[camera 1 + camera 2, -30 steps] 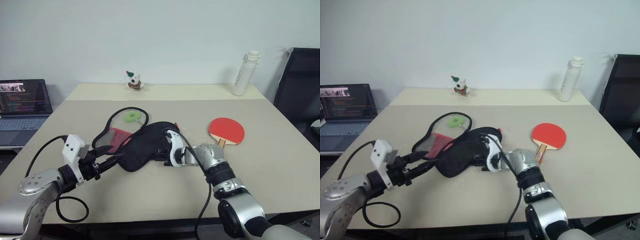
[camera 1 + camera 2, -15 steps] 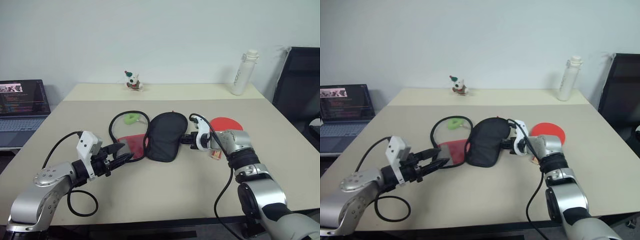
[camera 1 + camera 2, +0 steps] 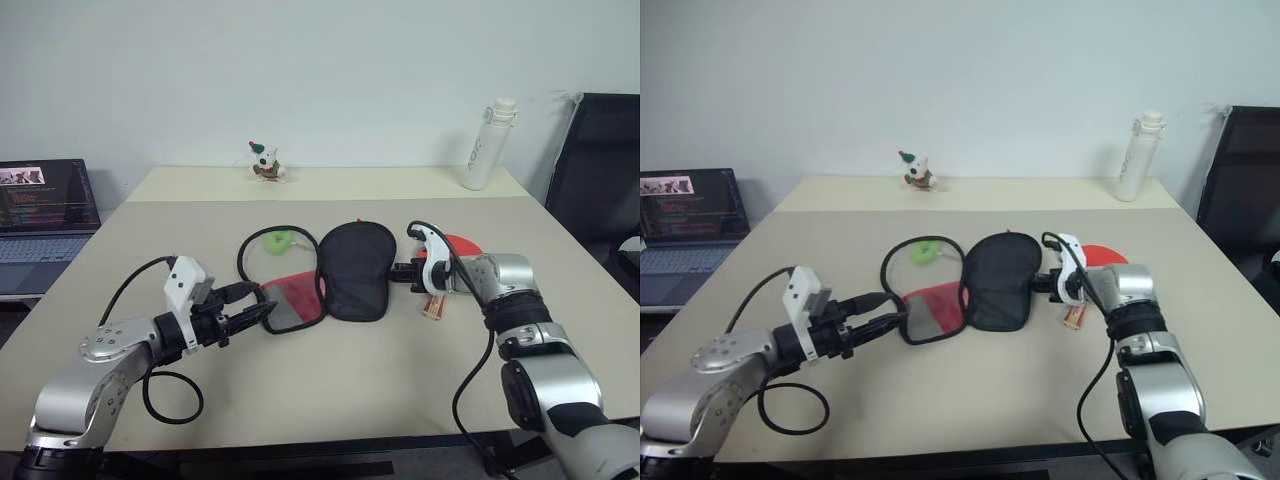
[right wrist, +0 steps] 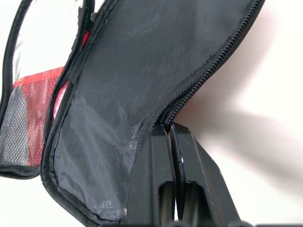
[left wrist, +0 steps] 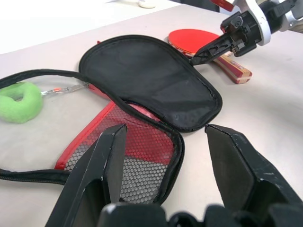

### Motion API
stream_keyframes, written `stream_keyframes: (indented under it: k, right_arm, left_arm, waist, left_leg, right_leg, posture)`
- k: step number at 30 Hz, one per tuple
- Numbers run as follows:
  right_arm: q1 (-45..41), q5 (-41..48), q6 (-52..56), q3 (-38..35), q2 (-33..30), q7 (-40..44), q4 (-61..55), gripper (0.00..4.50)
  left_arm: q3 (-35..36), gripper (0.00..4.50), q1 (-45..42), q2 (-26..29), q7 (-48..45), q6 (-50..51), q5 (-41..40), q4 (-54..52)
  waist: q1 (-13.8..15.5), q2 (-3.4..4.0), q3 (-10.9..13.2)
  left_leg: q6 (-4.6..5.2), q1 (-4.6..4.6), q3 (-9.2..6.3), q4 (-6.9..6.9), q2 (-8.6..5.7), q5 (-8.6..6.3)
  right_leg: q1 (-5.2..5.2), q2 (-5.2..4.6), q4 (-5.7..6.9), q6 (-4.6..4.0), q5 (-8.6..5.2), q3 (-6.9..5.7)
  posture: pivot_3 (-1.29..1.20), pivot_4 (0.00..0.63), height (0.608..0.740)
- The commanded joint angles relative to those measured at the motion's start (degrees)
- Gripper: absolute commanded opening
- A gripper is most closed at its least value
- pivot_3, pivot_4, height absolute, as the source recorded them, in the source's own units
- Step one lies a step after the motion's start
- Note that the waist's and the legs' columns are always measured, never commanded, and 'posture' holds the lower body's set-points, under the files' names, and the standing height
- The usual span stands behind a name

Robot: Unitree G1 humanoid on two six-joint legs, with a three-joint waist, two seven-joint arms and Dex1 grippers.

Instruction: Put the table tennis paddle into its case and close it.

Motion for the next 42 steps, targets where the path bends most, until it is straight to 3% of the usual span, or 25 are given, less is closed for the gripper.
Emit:
stream_keyframes:
  k: [1, 24, 28, 35, 38, 42]
  right_arm:
    - [0.5, -0.4, 0.4, 0.0, -0.1, 0.4, -2.2, 0.02]
    - [-2.6, -4.7, -6.1, -1.2, -1.5, 0.2, 4.9, 0.02]
    - [-2.7, -5.9, -8.3, -1.5, -2.2, -1.3, 4.8, 0.94]
    - [1.5, -7.0, -6.0, -0.8, -6.0, -1.9, -5.5, 3.34]
    - [4.9, -8.1, -4.2, -2.2, -6.3, -6.5, -12.9, 4.40]
    - [11.7, -9.0, 3.4, -9.0, -0.7, -20.0, -26.4, 4.46]
  left_arm:
    - [0.2, 2.88, -1.3, -0.1, -0.6, -1.2, 0.5, 0.1]
    - [0.0, 2.88, -2.1, -0.8, -2.0, -2.1, 1.7, 1.4]
    - [-0.2, 2.88, -2.2, -1.1, -1.9, -2.2, 1.8, 1.5]
    - [-0.1, 2.88, -2.1, -1.6, -2.0, -2.5, 2.0, 1.7]
    - [-0.3, 2.88, -2.2, -1.9, -2.0, -2.7, 2.1, 1.8]
    - [-1.0, 2.88, -3.1, -2.3, -2.3, -3.0, 2.4, 2.4]
  waist:
    - [0.0, 0.00, 0.0]
    - [0.0, 0.01, 0.0]
    - [0.0, 0.02, 0.0]
    - [0.1, 0.03, 0.0]
    - [0.0, 0.03, 0.0]
    - [0.0, 0.03, 0.0]
  left_leg:
    - [0.00, 0.00, 0.00, 0.00, 0.00, 0.00]
    - [-0.16, 0.00, 0.06, 0.00, 0.00, 0.09]
    - [-0.17, 0.00, 0.07, 0.01, -0.01, 0.10]
    - [-0.17, -0.01, 0.08, 0.00, -0.01, 0.10]
    - [-0.18, -0.01, 0.08, -0.01, 0.00, 0.11]
    - [-0.20, -0.01, 0.09, 0.00, 0.01, 0.12]
  right_leg:
    - [0.00, 0.00, 0.00, 0.00, 0.00, 0.01]
    - [-0.01, 0.00, -0.03, 0.01, 0.00, 0.05]
    - [-0.01, 0.00, -0.03, 0.01, 0.00, 0.06]
    - [-0.01, 0.00, -0.07, 0.01, 0.00, 0.07]
    - [-0.01, 0.00, -0.08, 0.01, -0.01, 0.08]
    - [-0.02, 0.00, -0.03, 0.01, 0.00, 0.11]
  posture:
    - [0.00, 0.150, 0.740]
    - [0.00, 0.150, 0.740]
    - [0.00, 0.150, 0.740]
    - [0.00, 0.150, 0.740]
    - [0.00, 0.150, 0.740]
    - [0.00, 0.150, 0.740]
